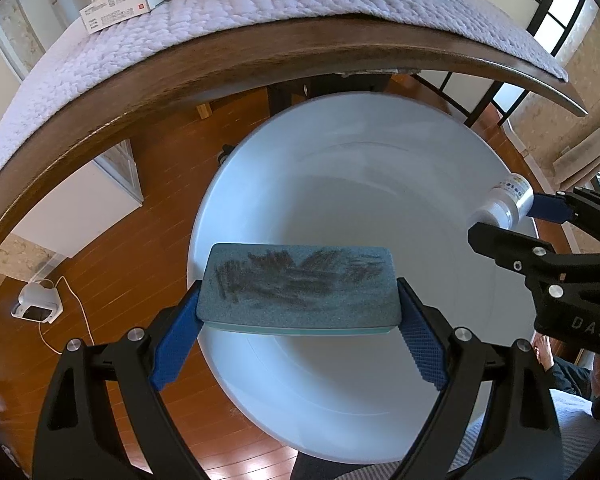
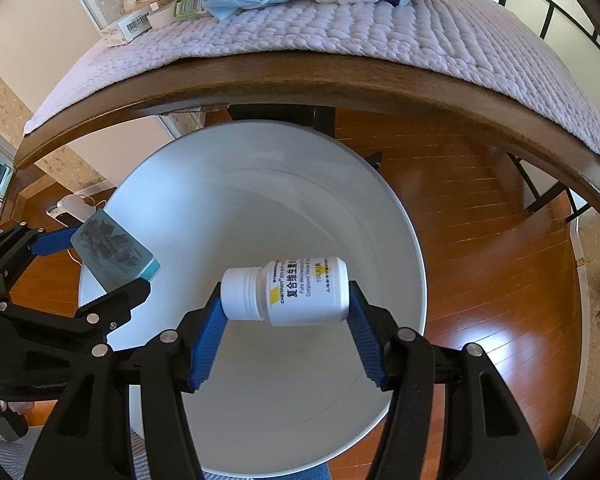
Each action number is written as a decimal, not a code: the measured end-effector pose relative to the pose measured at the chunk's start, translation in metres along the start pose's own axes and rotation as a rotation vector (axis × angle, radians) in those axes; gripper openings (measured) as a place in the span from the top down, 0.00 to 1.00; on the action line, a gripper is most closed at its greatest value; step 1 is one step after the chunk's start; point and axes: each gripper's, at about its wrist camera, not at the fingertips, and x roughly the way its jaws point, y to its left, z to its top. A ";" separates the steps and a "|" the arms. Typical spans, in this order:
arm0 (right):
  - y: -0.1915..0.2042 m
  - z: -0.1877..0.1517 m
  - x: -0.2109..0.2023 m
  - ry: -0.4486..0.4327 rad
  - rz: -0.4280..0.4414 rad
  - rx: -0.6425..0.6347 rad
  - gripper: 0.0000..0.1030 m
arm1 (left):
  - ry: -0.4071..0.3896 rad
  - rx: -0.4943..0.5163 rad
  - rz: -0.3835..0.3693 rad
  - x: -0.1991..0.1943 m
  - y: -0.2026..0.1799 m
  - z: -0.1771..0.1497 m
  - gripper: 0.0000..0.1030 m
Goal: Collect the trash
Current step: 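Carry the pad and pill bottle in both grippers over the white bin, then open both grippers to drop the pad and pill bottle into the bin, then grasp the blue duck-print box with the right gripper while the left grasps the yellow package, then carry the blue box and yellow package in both grippers over the white bin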
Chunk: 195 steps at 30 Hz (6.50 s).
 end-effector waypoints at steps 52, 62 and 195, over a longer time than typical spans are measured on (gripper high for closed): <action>-0.015 0.006 -0.038 -0.069 0.007 0.043 0.22 | -0.034 -0.020 -0.071 -0.007 0.007 0.004 0.07; -0.043 0.031 -0.123 -0.300 -0.008 0.158 0.11 | -0.246 -0.086 -0.041 -0.084 0.038 0.024 0.04; -0.006 0.025 -0.127 -0.273 0.084 0.073 0.06 | -0.192 -0.160 -0.084 -0.083 0.045 0.033 0.46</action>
